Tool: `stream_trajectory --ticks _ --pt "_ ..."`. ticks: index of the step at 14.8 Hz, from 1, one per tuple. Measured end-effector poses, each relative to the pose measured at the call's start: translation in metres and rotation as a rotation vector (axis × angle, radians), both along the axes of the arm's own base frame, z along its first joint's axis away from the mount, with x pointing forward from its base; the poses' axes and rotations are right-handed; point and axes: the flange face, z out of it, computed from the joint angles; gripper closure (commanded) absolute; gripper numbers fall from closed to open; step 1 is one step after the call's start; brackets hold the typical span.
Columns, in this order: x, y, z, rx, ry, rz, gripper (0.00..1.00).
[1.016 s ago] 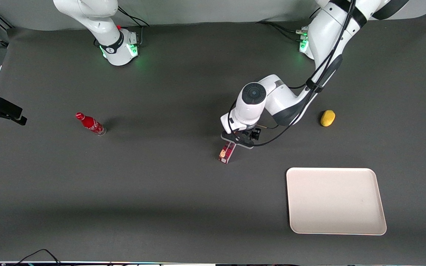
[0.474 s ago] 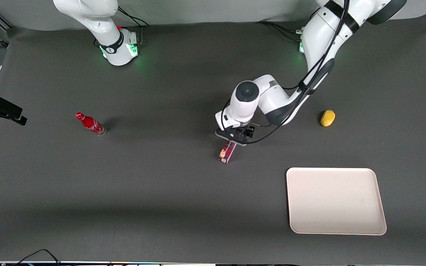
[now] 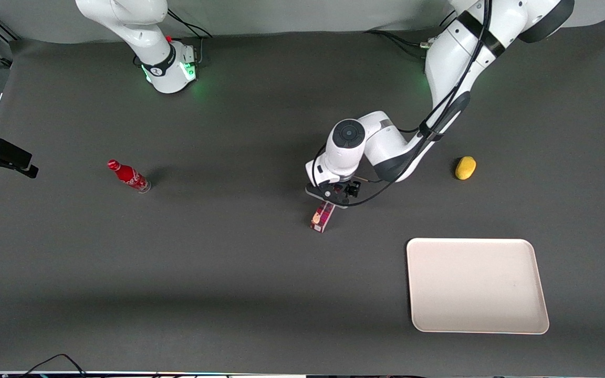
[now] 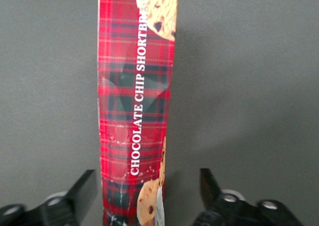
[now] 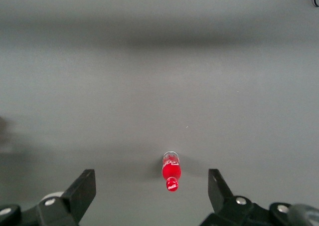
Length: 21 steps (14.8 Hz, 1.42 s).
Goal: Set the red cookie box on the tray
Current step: 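Lower the open left gripper around the box's end and close it, then lift the cookie box upright with the left gripper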
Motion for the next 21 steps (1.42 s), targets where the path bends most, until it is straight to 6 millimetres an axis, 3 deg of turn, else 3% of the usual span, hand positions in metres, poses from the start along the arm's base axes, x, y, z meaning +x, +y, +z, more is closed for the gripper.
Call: stream_trajectory --ticks 2,3,9,13,16,21 --pt "0.001 -0.001 0.001 -0.004 -0.006 -0.002 0.9" --pt "0.001 -0.001 0.001 -0.01 -0.01 -0.002 1.0" --pt "0.004 0.0 0.004 -0.015 -0.018 0.001 1.0" --pt "0.033 0.016 0.028 -0.006 -0.056 0.021 1.0" --pt "0.051 0.026 0.084 0.075 -0.067 0.027 1.0" --pt "0.051 0.032 0.229 0.084 -0.059 0.095 1.0"
